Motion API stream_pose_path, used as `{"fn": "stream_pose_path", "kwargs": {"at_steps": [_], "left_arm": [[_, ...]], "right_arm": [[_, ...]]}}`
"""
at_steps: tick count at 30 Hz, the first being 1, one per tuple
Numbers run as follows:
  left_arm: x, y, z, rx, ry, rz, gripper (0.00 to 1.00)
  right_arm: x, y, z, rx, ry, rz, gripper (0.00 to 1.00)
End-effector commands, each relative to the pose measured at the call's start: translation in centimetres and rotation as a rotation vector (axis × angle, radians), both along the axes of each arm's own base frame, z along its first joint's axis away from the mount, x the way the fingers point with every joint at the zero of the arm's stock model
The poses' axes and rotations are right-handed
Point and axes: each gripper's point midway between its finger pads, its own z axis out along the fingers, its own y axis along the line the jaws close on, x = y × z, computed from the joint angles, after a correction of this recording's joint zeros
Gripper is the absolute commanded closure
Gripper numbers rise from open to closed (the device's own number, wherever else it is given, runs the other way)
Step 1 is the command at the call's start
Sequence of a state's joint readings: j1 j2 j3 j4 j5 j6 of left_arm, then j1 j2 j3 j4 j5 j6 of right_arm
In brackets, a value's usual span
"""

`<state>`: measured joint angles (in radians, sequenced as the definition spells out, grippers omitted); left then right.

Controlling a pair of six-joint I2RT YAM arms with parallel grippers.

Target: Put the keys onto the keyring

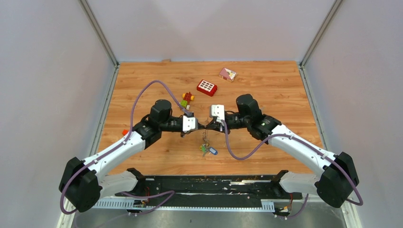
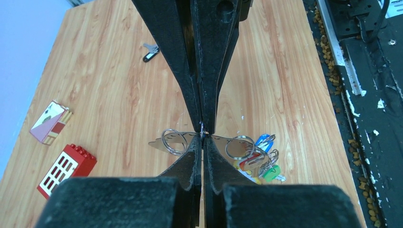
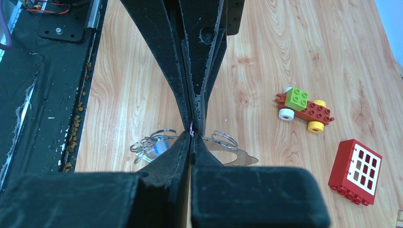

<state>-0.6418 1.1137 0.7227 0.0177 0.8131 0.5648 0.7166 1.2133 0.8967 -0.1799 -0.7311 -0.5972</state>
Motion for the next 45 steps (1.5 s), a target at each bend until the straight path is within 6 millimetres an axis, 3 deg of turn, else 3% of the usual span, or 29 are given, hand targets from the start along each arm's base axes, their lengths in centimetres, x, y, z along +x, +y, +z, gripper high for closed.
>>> {"fn": "stream_pose_path", "kwargs": {"at_steps": [1,3,5,7,8,11,17,23,30,39,45], "left_arm": [[0.7,-0.4,2.2,-0.035,-0.093,0.002,1.0],[0.7,0.0,2.0,-0.029,-0.113,0.014,1.0],[0.7,0.3,1.6,-0.017,-0.133,0.025,1.0],[0.7,0.7,1.4,-0.005,-0.152,0.032,1.0],[0.7,0.8,1.3,0.003,-0.16,0.034,1.0],[0.7,1.3,0.9,0.025,-0.184,0.044,1.0],[-0.1,2.1,-0.2,0.073,-0.17,0.033,1.0],[0.4,2.4,0.5,0.068,-0.112,0.106,1.0],[0.6,2.2,1.6,0.039,-0.075,0.146,1.0],[0.0,2.6,1.7,0.075,-0.079,0.129,1.0],[-0.3,2.6,1.6,0.064,-0.088,0.125,1.0]], "right_arm": [[0.4,0.6,1.3,0.035,-0.042,0.007,1.0],[0.7,0.4,1.4,0.026,-0.048,-0.01,0.94],[0.9,0.1,1.6,0.022,-0.062,-0.027,0.79],[1.3,-0.5,1.9,0.024,-0.071,-0.046,0.56],[1.5,-0.8,2.3,0.025,-0.076,-0.059,0.49],[2.7,-2.4,2.8,0.005,-0.069,-0.113,0.4],[6.6,-8.5,2.1,-0.055,-0.016,-0.298,0.35],[10.8,-13.9,-0.3,-0.13,0.044,-0.461,0.34],[15.9,-18.7,-3.8,-0.174,0.188,-0.599,0.33],[19.8,-22.7,-6.5,-0.256,0.222,-0.698,0.33],[21.2,-24.5,-9.9,-0.383,0.273,-0.738,0.36]]}}
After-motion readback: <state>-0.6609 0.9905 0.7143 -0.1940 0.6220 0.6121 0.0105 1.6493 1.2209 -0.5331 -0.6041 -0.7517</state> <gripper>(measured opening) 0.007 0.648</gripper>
